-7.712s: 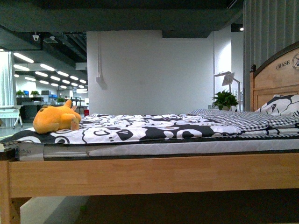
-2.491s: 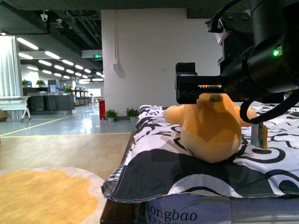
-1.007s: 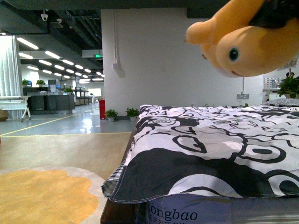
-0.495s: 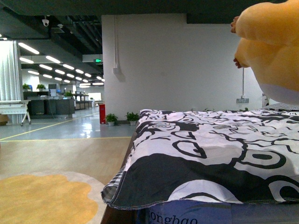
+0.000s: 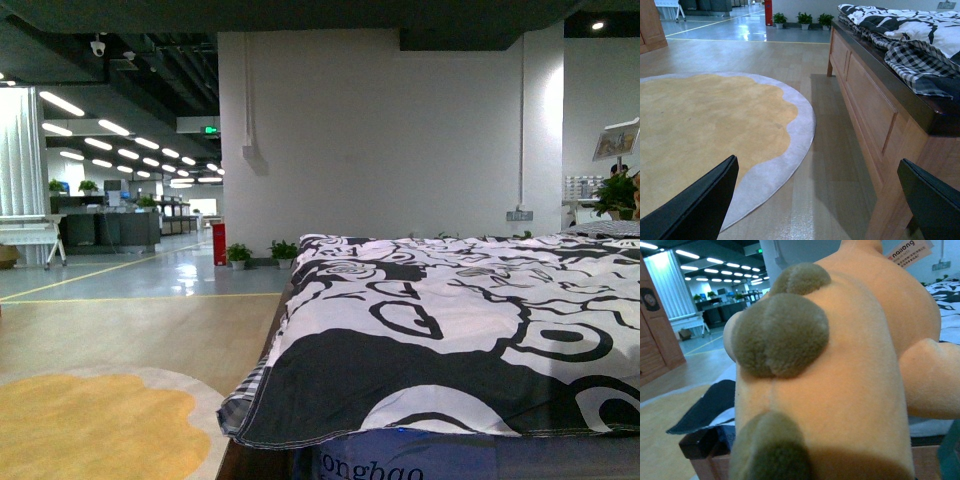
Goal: Put away toys
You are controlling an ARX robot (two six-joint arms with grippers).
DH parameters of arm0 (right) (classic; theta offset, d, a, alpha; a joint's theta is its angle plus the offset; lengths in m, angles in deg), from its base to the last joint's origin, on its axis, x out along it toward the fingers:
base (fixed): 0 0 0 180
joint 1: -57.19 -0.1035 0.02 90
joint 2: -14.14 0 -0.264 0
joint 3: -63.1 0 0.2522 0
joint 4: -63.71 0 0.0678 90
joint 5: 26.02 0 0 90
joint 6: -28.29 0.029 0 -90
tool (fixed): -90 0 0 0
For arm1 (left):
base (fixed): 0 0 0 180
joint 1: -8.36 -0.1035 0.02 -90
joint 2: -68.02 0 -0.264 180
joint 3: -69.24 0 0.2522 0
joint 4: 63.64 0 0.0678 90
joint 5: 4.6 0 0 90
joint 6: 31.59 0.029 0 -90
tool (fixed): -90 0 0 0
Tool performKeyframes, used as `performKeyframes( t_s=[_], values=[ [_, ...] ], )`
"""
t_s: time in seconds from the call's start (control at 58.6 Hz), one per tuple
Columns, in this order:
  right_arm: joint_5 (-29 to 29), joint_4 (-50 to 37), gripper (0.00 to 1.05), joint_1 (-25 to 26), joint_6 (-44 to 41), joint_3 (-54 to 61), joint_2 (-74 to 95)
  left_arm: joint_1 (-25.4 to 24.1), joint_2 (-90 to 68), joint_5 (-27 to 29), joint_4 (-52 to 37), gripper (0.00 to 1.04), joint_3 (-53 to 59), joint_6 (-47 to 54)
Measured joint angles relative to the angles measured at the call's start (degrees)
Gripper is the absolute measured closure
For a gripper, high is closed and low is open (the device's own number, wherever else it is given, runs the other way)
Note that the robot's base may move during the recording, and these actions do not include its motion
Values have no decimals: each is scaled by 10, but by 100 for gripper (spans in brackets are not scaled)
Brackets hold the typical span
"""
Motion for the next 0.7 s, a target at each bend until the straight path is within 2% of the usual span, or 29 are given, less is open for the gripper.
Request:
performKeyframes(
  t_s=[0.171,0.273,0.7],
  values=[
    [-59,-10,87,-55,-28,55,-32,0,0,0,0,6,0,0],
    [-65,-18,87,-80,-40,62,-39,0,0,0,0,6,0,0],
    [-66,-19,87,-84,-51,62,-41,0,0,0,0,6,0,0]
  ],
)
